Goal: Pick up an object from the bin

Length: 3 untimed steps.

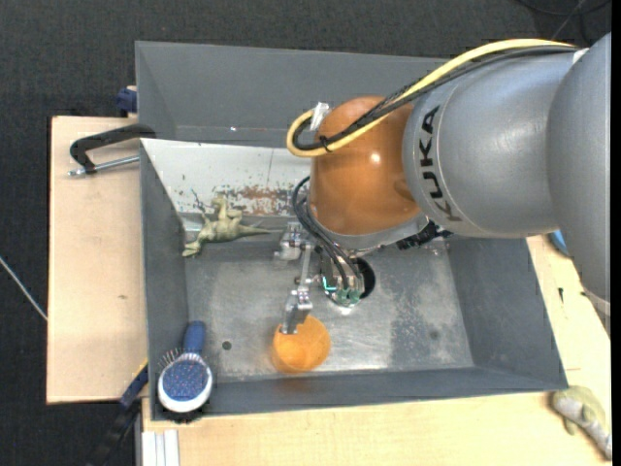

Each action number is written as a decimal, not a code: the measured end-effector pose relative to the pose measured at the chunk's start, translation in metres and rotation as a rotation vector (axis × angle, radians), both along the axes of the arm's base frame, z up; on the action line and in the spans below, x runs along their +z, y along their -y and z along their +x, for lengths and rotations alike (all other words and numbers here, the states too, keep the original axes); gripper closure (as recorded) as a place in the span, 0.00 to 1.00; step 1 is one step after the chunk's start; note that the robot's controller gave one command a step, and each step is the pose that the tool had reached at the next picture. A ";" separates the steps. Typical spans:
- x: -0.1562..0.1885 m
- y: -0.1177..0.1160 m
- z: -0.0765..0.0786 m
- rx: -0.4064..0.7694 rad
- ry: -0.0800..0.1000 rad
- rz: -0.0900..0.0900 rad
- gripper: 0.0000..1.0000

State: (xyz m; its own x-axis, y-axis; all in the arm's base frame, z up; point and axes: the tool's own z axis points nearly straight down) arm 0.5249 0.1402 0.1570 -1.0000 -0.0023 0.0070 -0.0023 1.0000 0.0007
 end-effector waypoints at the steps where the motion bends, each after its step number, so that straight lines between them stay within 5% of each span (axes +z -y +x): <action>1: -0.085 0.035 -0.027 0.142 0.011 0.002 0.00; 2: -0.055 0.078 -0.032 0.038 0.013 0.000 0.00; 3: -0.055 0.048 -0.033 0.296 0.013 0.003 0.00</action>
Offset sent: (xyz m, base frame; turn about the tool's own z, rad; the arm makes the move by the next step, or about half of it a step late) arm -0.0292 -0.0353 -0.0870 -0.1421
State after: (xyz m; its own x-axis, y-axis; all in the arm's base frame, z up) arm 0.4921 0.0919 0.1018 -0.9559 -0.2935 -0.0058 -0.2936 0.9559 0.0013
